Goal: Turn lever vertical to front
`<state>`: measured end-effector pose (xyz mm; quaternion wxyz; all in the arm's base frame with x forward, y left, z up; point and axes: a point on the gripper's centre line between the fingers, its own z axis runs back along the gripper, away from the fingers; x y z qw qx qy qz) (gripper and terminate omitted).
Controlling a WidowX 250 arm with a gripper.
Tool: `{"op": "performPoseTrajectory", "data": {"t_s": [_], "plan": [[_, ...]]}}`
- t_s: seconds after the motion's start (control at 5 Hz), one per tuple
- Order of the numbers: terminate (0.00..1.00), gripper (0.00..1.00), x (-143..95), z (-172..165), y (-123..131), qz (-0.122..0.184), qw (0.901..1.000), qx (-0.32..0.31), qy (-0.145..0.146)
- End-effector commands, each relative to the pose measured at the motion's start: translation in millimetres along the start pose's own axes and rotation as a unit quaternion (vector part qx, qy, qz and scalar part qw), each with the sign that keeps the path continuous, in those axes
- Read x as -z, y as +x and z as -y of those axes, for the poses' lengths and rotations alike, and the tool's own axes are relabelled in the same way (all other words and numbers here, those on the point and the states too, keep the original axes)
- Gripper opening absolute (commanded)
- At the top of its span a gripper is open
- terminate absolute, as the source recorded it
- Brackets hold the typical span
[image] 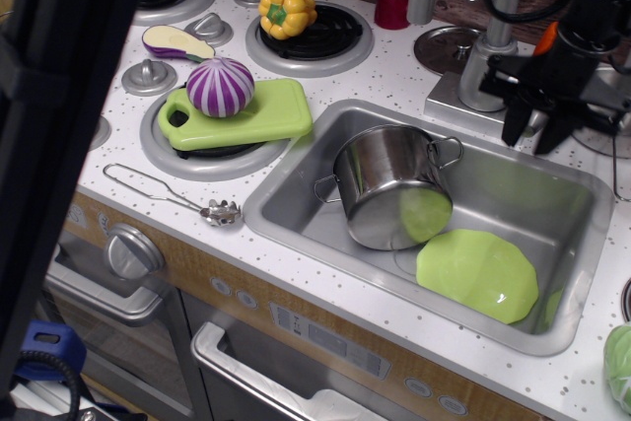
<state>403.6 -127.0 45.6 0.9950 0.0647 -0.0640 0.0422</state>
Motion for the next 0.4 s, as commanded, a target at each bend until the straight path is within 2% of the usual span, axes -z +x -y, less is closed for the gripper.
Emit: {"op": "performPoseTrajectory", "data": {"t_s": [0.0,0.2], "plan": [[0.0,1.0,-62.2,-12.5,6.1,0.02,0.9989,0.042,0.01],[1.0,1.0,-64.4,-12.8,-2.4,0.032,0.9962,0.079,0.019]]}}
